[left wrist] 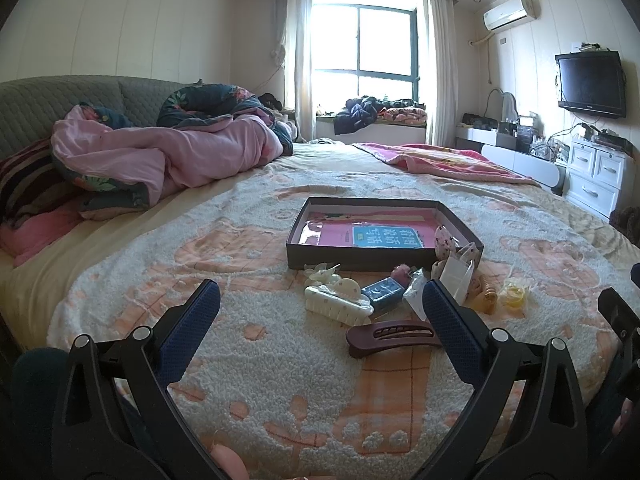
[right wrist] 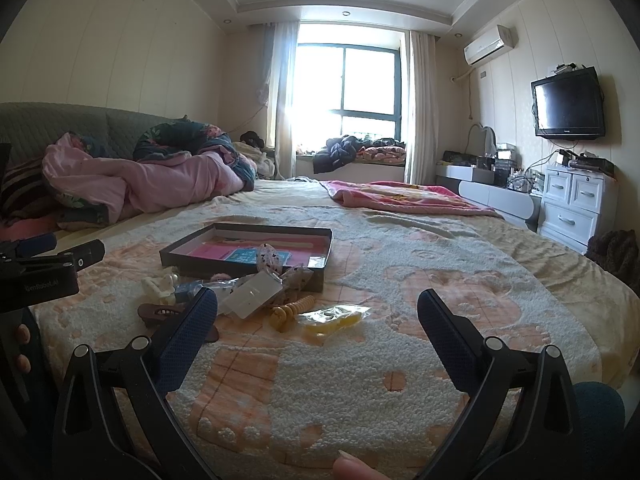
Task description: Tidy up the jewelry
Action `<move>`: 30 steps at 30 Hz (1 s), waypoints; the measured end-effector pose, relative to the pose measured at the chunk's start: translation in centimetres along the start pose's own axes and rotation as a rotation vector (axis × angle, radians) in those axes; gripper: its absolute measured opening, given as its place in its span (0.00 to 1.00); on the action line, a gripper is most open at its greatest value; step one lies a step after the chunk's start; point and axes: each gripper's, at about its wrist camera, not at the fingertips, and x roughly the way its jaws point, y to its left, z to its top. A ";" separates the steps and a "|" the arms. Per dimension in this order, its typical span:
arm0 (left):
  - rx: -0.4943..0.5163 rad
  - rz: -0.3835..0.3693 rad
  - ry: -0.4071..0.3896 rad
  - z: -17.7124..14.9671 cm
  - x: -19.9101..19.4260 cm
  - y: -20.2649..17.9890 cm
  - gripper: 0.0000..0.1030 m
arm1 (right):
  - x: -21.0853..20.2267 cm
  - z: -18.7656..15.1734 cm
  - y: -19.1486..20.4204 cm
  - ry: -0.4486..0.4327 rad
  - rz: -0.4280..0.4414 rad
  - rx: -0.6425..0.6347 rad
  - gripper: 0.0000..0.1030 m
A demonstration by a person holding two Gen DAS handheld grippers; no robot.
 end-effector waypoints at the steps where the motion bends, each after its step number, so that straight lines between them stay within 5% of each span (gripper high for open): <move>1: 0.001 0.000 0.001 0.0 0.0 -0.1 0.90 | 0.0 0.0 0.0 0.001 0.001 0.000 0.94; 18: -0.033 0.021 0.072 -0.3 1.6 1.1 0.90 | 1.4 0.6 1.6 0.006 0.066 -0.061 0.94; 30: -0.089 0.050 0.157 -0.3 4.6 3.9 0.90 | 5.8 1.5 3.0 0.134 0.165 -0.060 0.94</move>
